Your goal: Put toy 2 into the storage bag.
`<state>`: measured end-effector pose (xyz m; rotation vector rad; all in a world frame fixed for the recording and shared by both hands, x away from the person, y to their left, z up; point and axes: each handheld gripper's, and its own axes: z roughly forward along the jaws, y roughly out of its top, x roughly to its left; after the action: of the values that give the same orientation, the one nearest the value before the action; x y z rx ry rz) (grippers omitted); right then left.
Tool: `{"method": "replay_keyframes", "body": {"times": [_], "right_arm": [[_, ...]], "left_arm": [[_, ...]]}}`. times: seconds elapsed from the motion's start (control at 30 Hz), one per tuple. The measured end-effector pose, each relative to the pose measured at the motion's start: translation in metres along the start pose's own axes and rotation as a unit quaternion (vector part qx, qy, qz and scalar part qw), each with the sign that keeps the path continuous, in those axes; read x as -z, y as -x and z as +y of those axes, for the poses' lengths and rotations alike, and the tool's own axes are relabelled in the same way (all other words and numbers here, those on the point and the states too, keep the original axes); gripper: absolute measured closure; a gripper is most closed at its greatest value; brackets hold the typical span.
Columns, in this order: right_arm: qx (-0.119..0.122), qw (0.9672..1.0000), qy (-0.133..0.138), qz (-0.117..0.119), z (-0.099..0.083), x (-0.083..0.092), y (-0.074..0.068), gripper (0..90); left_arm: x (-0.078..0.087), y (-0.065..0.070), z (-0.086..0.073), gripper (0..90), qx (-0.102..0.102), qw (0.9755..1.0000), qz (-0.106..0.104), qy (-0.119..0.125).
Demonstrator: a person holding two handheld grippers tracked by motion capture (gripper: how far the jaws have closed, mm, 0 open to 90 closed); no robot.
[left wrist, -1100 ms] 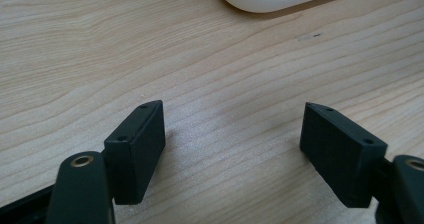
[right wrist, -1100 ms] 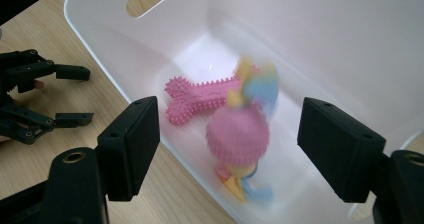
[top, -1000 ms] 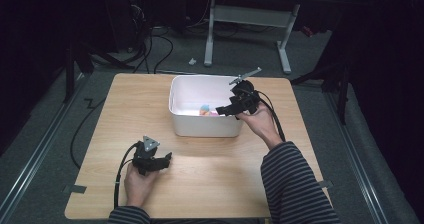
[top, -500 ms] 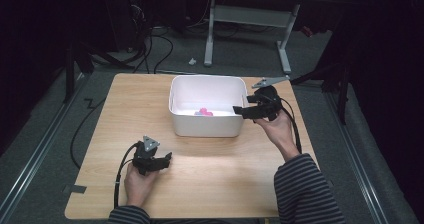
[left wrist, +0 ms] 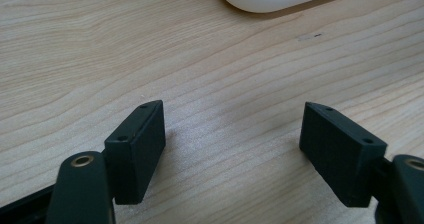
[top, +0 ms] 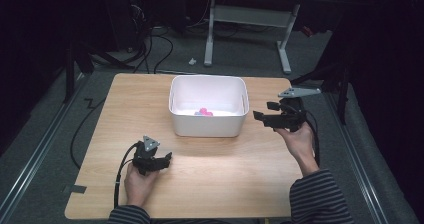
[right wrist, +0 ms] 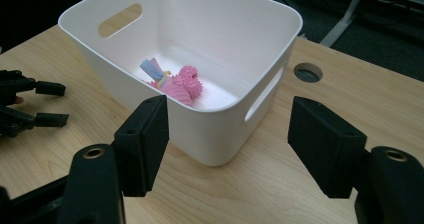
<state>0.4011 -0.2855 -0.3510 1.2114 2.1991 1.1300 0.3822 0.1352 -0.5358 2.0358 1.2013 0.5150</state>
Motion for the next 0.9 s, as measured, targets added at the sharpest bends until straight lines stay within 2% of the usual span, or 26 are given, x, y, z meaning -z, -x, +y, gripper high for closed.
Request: {"method": "replay_keyframes", "body": {"times": [0.4, 0.67, 0.73, 0.9], "right_arm": [[-0.011, 0.9997, 0.010, -0.020, -0.027, 0.024, 0.006, 33.9], [-0.017, 0.9992, 0.016, -0.033, -0.050, 0.034, 0.001, 34.1], [-0.017, 0.9989, 0.024, -0.038, -0.055, 0.036, -0.001, 34.2], [-0.024, 0.9988, 0.025, -0.035, -0.070, 0.036, -0.003, 34.3]], "left_arm": [[0.000, 0.000, 0.000, 26.7, 0.000, 1.0000, 0.000, 0.000], [0.000, 0.000, 0.000, 26.5, -0.002, 1.0000, -0.001, -0.001], [0.000, 0.000, 0.000, 26.5, -0.002, 1.0000, -0.001, -0.001], [0.000, 0.000, 0.000, 26.5, -0.002, 1.0000, -0.002, 0.000]]}}
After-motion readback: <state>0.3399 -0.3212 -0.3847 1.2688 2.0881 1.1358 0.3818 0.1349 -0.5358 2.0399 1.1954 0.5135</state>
